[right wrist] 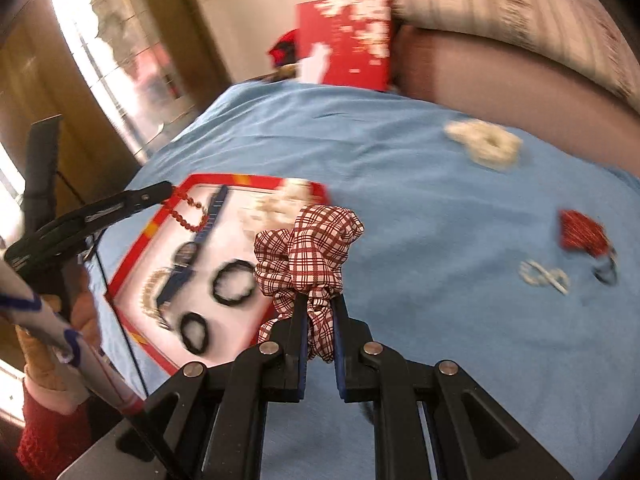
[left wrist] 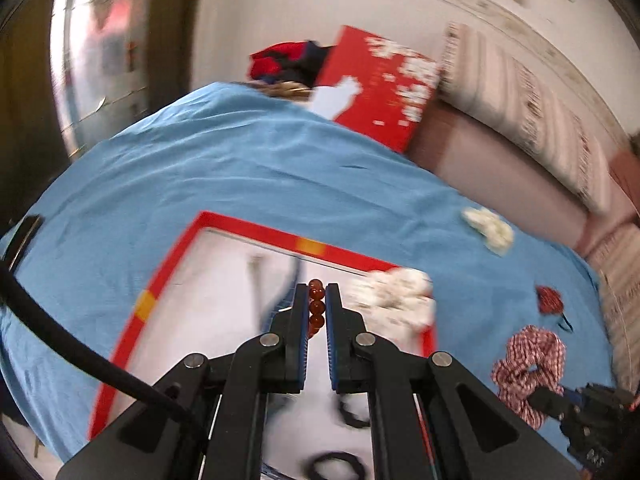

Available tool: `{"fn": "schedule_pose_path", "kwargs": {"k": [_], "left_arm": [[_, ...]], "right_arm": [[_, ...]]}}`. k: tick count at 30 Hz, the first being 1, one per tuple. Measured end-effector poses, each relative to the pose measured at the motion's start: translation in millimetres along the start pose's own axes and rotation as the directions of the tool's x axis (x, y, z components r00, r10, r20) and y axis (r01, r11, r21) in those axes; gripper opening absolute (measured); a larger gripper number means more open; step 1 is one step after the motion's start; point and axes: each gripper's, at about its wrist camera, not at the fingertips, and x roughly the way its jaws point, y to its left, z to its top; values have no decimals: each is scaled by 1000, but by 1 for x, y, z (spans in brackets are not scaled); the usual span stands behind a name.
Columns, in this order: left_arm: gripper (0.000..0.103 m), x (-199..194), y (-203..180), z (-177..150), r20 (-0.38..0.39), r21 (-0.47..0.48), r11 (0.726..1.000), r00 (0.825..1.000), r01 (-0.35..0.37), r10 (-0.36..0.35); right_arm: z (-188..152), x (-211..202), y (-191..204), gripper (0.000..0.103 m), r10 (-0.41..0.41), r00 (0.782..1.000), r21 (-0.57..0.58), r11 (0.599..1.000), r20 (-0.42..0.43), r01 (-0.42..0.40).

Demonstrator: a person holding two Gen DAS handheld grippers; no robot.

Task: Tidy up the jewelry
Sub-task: 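Carry the bracelet and checked scrunchie into the tray and open both grippers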

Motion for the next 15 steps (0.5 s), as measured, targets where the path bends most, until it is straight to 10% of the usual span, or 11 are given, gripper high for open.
{"fn": "schedule_pose_path", "kwargs": {"k": [15], "left_arm": [[7, 44, 85, -1, -125, -205, 974, 990, -96, 71]], "right_arm": [[45, 90, 78, 12, 73, 993, -90, 993, -96, -82]]}}
